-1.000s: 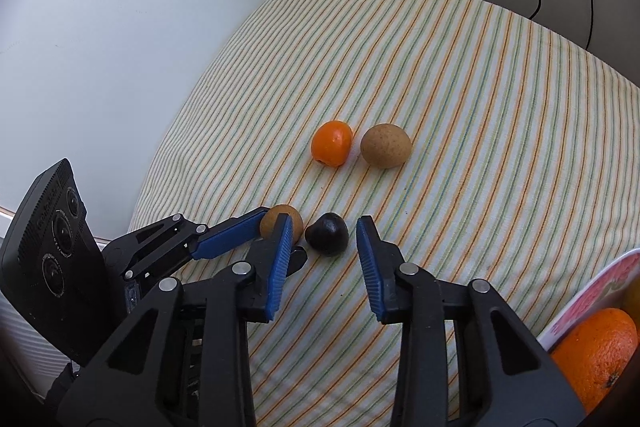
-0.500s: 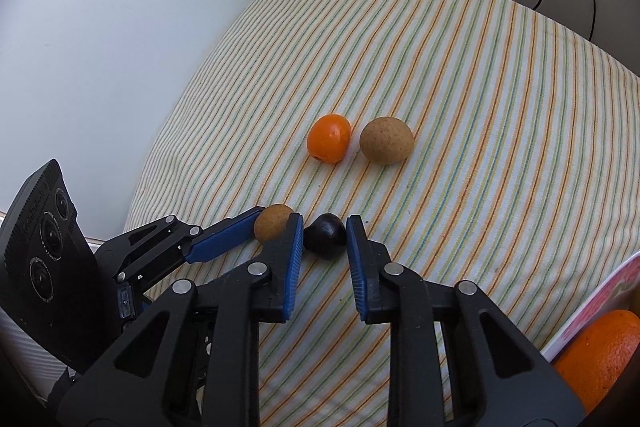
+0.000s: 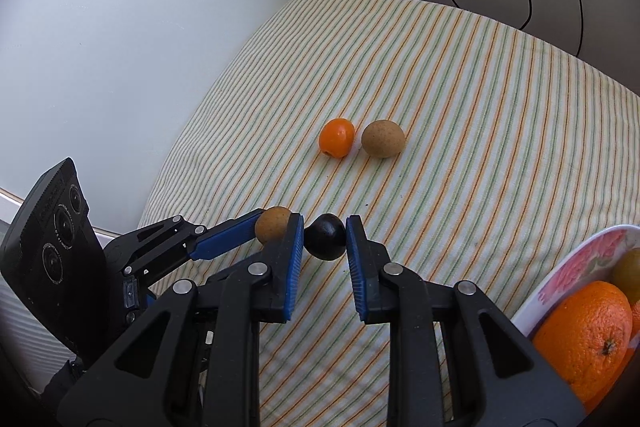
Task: Organize fruits
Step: 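Carry the brown kiwi and plum into the plate and open both grippers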
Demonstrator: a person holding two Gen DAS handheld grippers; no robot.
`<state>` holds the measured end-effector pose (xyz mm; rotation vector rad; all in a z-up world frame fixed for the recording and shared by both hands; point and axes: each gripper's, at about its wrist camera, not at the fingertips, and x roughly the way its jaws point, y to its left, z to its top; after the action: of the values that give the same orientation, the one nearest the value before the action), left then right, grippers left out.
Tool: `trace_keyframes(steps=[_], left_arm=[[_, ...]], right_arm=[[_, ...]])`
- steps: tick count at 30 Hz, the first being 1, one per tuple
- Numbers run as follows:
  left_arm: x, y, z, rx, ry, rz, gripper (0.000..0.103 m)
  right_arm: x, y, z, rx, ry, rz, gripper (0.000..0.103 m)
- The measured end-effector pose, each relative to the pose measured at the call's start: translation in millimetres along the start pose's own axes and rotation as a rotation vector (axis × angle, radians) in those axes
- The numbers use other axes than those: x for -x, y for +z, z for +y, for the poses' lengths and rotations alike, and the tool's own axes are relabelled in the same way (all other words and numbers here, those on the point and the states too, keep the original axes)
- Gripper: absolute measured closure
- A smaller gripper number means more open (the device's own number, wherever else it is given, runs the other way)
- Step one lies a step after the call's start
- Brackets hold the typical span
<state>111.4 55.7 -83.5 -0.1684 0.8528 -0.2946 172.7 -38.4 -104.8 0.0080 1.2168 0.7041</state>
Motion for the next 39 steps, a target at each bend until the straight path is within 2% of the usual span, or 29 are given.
trace_keyframes(steps=[12, 29, 39], left_arm=[[10, -4, -34, -0.037, -0.063, -0.019, 0.079], [0, -7, -106, -0.118, -0.173, 0.000, 0.079], [-12, -3, -133, -0.155, -0.201, 0.020, 0.079]], right_arm=[[54, -27, -15, -0.013, -0.008, -0.084, 0.080], [139, -56, -80, -0.110, -0.068, -0.209, 0.080], [173, -71, -116, -0.174, -0.110, -0.268, 0.080]])
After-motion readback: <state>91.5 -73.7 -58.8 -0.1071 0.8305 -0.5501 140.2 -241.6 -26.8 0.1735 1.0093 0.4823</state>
